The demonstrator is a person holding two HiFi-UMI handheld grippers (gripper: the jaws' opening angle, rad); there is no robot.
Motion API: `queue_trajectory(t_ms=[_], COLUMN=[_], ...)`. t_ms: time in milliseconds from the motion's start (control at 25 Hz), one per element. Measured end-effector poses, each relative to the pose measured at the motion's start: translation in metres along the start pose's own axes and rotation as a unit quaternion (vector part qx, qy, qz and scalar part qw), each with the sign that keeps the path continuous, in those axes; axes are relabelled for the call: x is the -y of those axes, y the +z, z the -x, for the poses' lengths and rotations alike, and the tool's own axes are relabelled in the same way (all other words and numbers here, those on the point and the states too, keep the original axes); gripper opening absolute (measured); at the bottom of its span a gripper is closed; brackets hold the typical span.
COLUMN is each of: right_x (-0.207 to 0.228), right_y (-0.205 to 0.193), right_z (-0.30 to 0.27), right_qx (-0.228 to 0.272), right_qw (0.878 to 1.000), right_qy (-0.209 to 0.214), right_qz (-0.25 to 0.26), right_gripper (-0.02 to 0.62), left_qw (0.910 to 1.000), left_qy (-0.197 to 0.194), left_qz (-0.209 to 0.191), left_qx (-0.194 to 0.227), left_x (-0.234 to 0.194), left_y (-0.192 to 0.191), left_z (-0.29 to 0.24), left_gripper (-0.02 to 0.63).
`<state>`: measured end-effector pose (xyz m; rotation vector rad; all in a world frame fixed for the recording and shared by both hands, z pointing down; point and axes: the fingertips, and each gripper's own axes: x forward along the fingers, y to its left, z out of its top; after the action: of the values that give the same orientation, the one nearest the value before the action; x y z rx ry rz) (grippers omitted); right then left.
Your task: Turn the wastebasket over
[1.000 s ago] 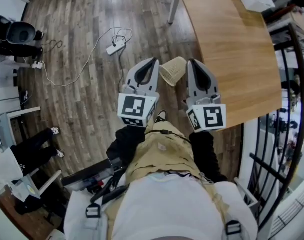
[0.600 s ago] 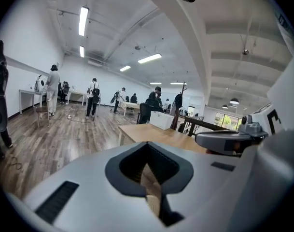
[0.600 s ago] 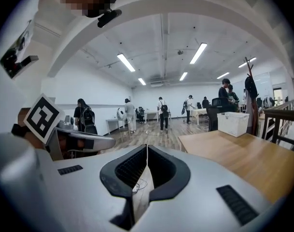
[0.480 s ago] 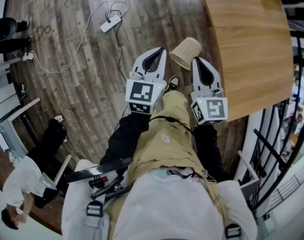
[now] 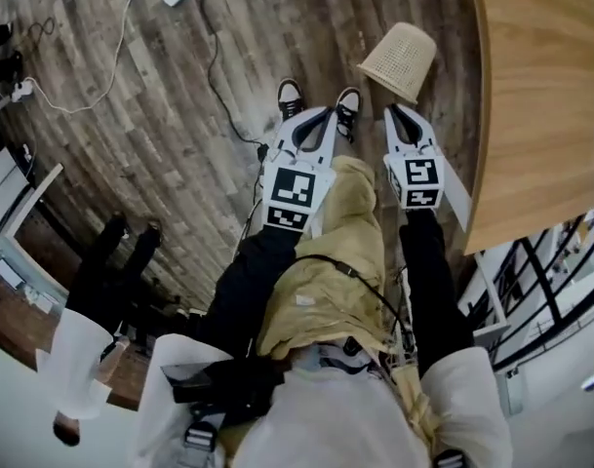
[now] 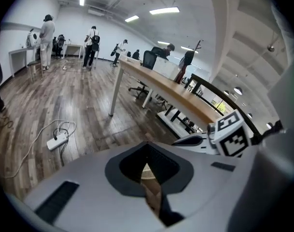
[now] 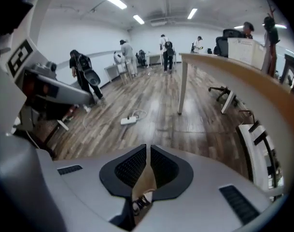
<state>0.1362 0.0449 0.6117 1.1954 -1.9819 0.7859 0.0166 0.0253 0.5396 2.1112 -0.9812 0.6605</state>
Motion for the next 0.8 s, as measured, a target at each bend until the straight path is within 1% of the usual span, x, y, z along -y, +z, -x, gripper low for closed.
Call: queue_trajectory(t_ms=[80,120,160,200,240,280,320,360,440,480,560,600,640,680,720,760,800], right_x=[0.028,0.043,0.059,0.075,0.092,0.108,0.125,0.142,0.173,0.186,0.21,0.222,0.233,0.243,0.249,0.251,0.25], right_y=[-0.058,-0.088,-0.119,-0.151,-0.184,-0.216,-0.248,-0.279,-0.331,-0.354,-0.395,-0.409,-0.42,-0.426,-0.426,-0.424,-0.42], right_z=[-0.046,-0.07,-0.093,-0.113,-0.131,-0.145,-0.157,-0.167,-0.182,-0.188,-0.199,-0.203,-0.204,-0.204,-0.205,-0.207,-0.209], right_qx=[-0.054,-0.082,-0.112,-0.146,-0.183,-0.222,-0.262,-0.302,-0.371,-0.397,-0.435,-0.452,-0.47,-0.486,-0.495,-0.494,-0.487], right_qw=[0.998,0.996,0.992,0.987,0.98,0.97,0.957,0.942,0.905,0.889,0.865,0.854,0.841,0.826,0.813,0.807,0.807], right_qy=[-0.003,-0.004,-0.005,-0.007,-0.009,-0.011,-0.013,-0.016,-0.016,-0.013,-0.011,-0.017,-0.026,-0.036,-0.044,-0.051,-0.057], right_qz=[0.029,0.042,0.055,0.067,0.082,0.1,0.122,0.149,0.207,0.228,0.25,0.258,0.269,0.284,0.302,0.319,0.329], right_gripper=[0.027,0.039,0.087,0.161,0.191,0.211,0.228,0.243,0.254,0.255,0.255,0.255,0.241,0.231,0.22,0.207,0.197], left_qw=[0.9998,0.9995,0.9992,0.9987,0.9981,0.9975,0.997,0.9967,0.9965,0.9965,0.9966,0.9965,0.9963,0.9961,0.9959,0.996,0.9964], left_qy=[-0.003,-0.003,-0.003,-0.002,-0.001,-0.001,0.0,0.001,-0.001,-0.003,-0.004,-0.004,-0.002,0.001,0.005,0.008,0.009], left_qz=[0.011,0.016,0.022,0.028,0.033,0.037,0.04,0.041,0.041,0.041,0.041,0.041,0.042,0.045,0.048,0.048,0.046], left_qx=[-0.019,-0.027,-0.035,-0.043,-0.052,-0.06,-0.066,-0.071,-0.073,-0.072,-0.072,-0.073,-0.074,-0.076,-0.076,-0.074,-0.071], left_x=[-0.009,-0.013,-0.017,-0.021,-0.025,-0.027,-0.03,-0.032,-0.037,-0.039,-0.043,-0.045,-0.046,-0.048,-0.05,-0.053,-0.054], left_y=[-0.036,-0.054,-0.071,-0.087,-0.102,-0.116,-0.128,-0.138,-0.152,-0.156,-0.163,-0.165,-0.166,-0.167,-0.167,-0.166,-0.164], left_z=[-0.022,-0.032,-0.041,-0.05,-0.057,-0.064,-0.07,-0.075,-0.084,-0.087,-0.094,-0.097,-0.1,-0.103,-0.105,-0.108,-0.11], left_gripper=[0.002,0.002,0.002,0.002,0.002,0.002,0.002,0.002,0.002,0.002,0.002,0.002,0.002,0.002,0.002,0.002,0.002])
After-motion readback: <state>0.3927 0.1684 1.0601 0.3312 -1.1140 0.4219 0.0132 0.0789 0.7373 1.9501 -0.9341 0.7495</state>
